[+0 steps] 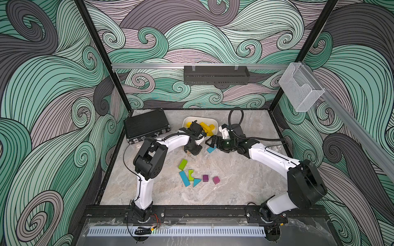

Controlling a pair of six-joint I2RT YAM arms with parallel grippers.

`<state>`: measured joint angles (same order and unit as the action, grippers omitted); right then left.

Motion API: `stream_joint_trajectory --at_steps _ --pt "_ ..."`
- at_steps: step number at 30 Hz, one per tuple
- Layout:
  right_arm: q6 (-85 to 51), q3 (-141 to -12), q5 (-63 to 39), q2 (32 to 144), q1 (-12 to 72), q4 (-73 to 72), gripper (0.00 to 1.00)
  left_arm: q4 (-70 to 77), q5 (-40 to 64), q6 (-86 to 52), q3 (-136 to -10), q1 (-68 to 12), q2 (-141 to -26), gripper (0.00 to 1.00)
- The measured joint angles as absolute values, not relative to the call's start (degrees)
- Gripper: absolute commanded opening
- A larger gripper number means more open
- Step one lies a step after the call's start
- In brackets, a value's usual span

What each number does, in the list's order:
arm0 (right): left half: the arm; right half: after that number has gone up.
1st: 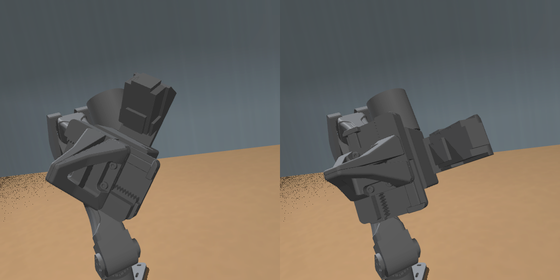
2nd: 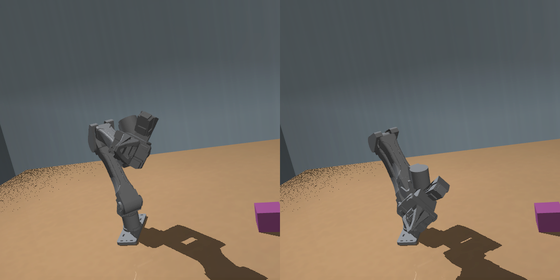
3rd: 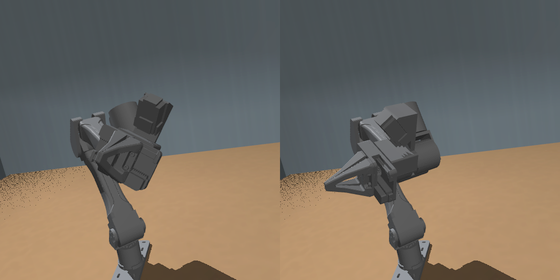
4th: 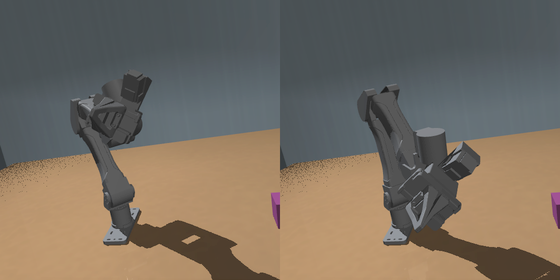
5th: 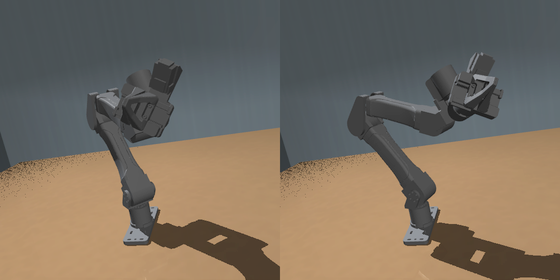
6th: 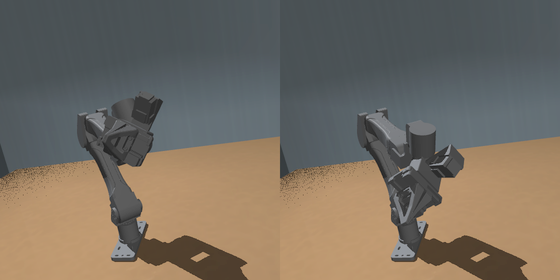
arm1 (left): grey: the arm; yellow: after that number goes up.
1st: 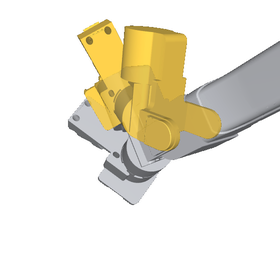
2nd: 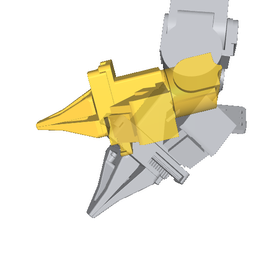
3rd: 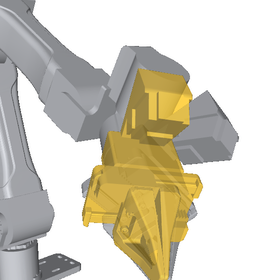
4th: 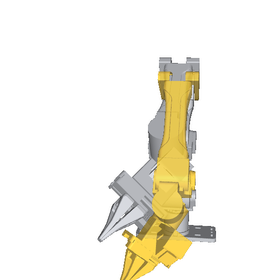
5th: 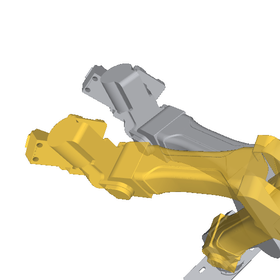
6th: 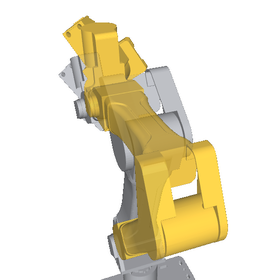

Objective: Pick out the yellow building blocks
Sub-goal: Pick up the building block from the center of the board.

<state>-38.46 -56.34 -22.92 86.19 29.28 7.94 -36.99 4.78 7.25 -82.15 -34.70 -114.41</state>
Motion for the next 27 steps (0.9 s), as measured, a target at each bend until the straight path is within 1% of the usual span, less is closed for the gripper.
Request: stream_joint_trajectory --at_steps 4,11,13,18,27 --pt "-36.5 -56.7 -21.8 83.6 29.3 9.4 0.99 -37.0 5.2 6.9 -82.1 -34.7 -114.4 0.02" --pt "-34.4 -56.0 -19.3 79.7 29.3 11.3 0.99 -36.3 6.3 5.9 -80.8 -34.7 -112.6 0.02" --pt "-33.5 -54.4 -18.1 77.6 29.3 11.0 0.99 -36.0 6.8 5.3 -80.4 -34.7 -111.8 0.0" --pt "-31.7 -50.0 -15.2 73.9 29.3 9.8 0.99 -35.4 7.4 4.7 -80.1 -34.7 -110.8 0.0" --pt "-31.0 -51.0 -15.3 75.8 29.3 8.5 0.99 -35.1 8.2 4.4 -79.5 -34.7 -110.0 0.0"
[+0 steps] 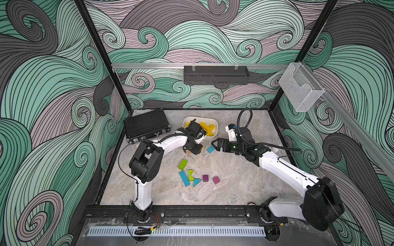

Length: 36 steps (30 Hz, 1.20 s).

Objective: Pick out the yellow building blocks
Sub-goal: Pick up the building block from the center of the board.

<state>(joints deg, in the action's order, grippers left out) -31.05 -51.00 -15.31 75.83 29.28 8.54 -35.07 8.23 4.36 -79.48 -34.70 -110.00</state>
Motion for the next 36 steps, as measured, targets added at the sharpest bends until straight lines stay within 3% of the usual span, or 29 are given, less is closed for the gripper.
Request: stream_joint_trajectory --at_steps 16,29,36 --pt "-34.6 -51.0 -16.7 76.4 29.3 6.2 0.99 -34.9 8.5 5.0 -77.4 -36.6 -103.9 0.0" --pt "-35.1 -46.9 -11.7 69.4 29.3 1.8 0.99 -30.8 9.6 6.3 -73.1 -36.7 -97.6 0.0" --pt "-34.5 -48.7 -11.3 71.6 29.3 1.1 0.99 -30.1 9.0 7.5 -73.4 -36.7 -97.4 0.0"
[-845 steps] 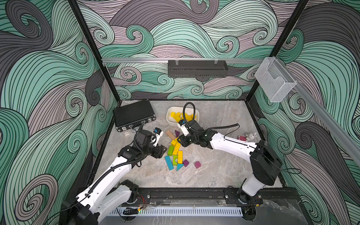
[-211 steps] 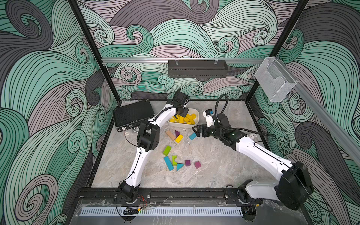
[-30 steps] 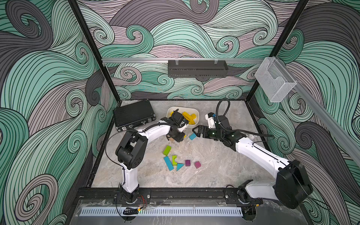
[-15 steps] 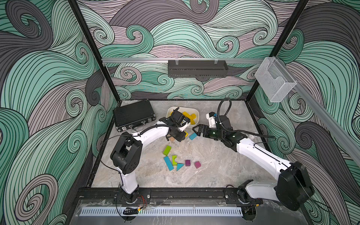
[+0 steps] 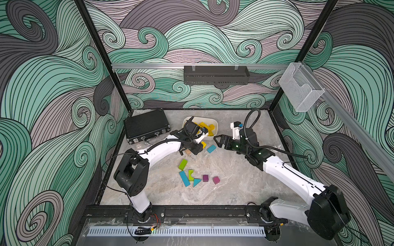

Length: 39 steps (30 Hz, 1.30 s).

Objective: Pick out the yellow building blocks
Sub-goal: Pick up the building block from the center of the board, then place the building block in the storage box.

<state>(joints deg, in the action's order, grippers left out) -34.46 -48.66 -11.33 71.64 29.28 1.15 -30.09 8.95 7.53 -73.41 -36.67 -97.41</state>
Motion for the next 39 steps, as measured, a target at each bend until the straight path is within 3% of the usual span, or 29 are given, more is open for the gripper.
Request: stream_joint_trajectory --at_steps 6,39 --pt "-30.3 -54.9 -11.8 75.8 29.3 3.7 0.99 -28.0 7.9 7.2 -75.8 -35.7 -97.7 0.0" --pt "-27.0 -55.7 -9.4 79.0 29.2 6.7 0.99 -27.4 8.1 8.6 -98.0 -28.6 -117.0 0.0"
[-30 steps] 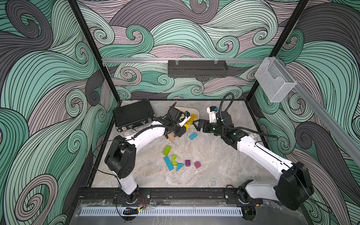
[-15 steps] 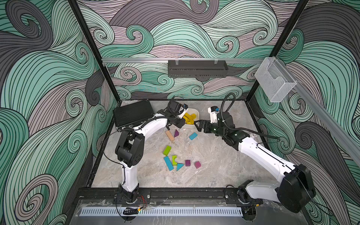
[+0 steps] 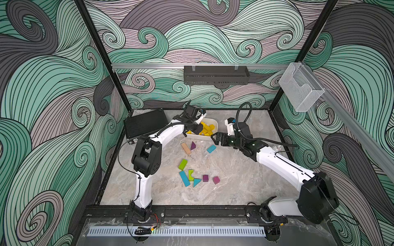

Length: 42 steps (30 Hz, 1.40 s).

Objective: Pick out the yellow building blocks
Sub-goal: Place the building block in the storage box.

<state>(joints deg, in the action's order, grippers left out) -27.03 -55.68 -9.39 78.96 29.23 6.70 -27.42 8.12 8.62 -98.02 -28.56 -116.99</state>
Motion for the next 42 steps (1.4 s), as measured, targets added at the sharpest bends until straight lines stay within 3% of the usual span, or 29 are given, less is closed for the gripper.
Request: stream_joint_trajectory --at_steps 15,23,27,34,42 --pt "-26.5 -56.3 -9.3 79.0 28.8 6.7 0.99 -29.8 8.7 7.9 -103.0 -28.5 -122.4 0.14" --pt "-26.3 -56.3 -9.2 78.7 28.6 7.1 0.99 -26.9 15.6 5.7 -103.7 -28.5 -123.0 0.19" --pt "-25.8 -56.3 -8.9 77.2 28.5 7.7 0.99 -25.7 18.3 3.4 -107.0 -28.5 -125.4 0.26" --pt "-24.8 -55.0 -7.5 72.8 28.3 7.6 0.99 -25.8 21.5 -0.3 -110.7 -28.5 -128.9 0.47" --pt "-24.4 -54.2 -7.2 71.9 28.0 7.6 0.99 -26.3 21.6 -1.6 -110.6 -28.5 -128.7 0.49"
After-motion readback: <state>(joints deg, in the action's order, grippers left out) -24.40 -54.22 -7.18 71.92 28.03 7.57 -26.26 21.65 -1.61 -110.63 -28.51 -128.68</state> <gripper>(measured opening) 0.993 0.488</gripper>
